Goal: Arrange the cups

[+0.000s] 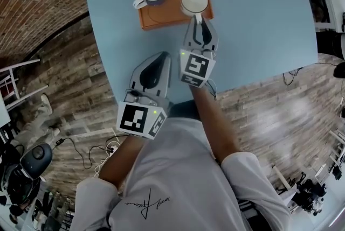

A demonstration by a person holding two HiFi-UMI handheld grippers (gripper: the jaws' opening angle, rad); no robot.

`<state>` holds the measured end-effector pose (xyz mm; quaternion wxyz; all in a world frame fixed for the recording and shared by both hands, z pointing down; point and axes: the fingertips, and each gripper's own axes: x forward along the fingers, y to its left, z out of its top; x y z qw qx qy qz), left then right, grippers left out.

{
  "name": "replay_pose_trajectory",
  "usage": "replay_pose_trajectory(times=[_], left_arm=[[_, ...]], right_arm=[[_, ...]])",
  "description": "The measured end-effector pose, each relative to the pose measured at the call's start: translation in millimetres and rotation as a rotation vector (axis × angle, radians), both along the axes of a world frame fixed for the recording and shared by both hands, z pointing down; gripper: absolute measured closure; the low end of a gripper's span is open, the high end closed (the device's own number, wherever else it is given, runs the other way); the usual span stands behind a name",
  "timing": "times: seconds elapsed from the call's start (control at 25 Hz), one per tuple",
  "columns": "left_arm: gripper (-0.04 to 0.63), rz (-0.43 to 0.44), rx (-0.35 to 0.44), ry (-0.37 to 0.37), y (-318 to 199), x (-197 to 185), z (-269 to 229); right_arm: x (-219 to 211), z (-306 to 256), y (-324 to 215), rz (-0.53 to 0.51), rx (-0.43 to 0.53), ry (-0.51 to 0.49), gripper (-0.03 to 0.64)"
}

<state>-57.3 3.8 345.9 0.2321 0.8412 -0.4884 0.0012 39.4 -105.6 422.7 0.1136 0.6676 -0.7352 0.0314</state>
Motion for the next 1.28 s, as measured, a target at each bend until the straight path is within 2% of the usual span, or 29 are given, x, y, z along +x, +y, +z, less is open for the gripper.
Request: replay_pose_trajectory(times=[0.28, 0.76, 0.96, 1.28], left_arm=[[0.586, -0.022, -0.007, 0.002, 0, -8, 1], [0.586, -0.014, -0.017, 0.004, 2, -8, 7], [0.586, -0.012, -0.018, 0.005, 3, -6, 8], [0.586, -0.009, -0.01, 0.014, 2, -4, 7]], right_arm=[[1, -3, 0, 0.018, 0.01, 0.003, 0.548], [0, 0, -1, -0.034, 0.0, -0.002, 0.545], [-3, 4, 1, -0.078, -0.018, -0.026, 0.492], [-4, -4, 10, -0.11, -0.014, -0.017, 0.486]])
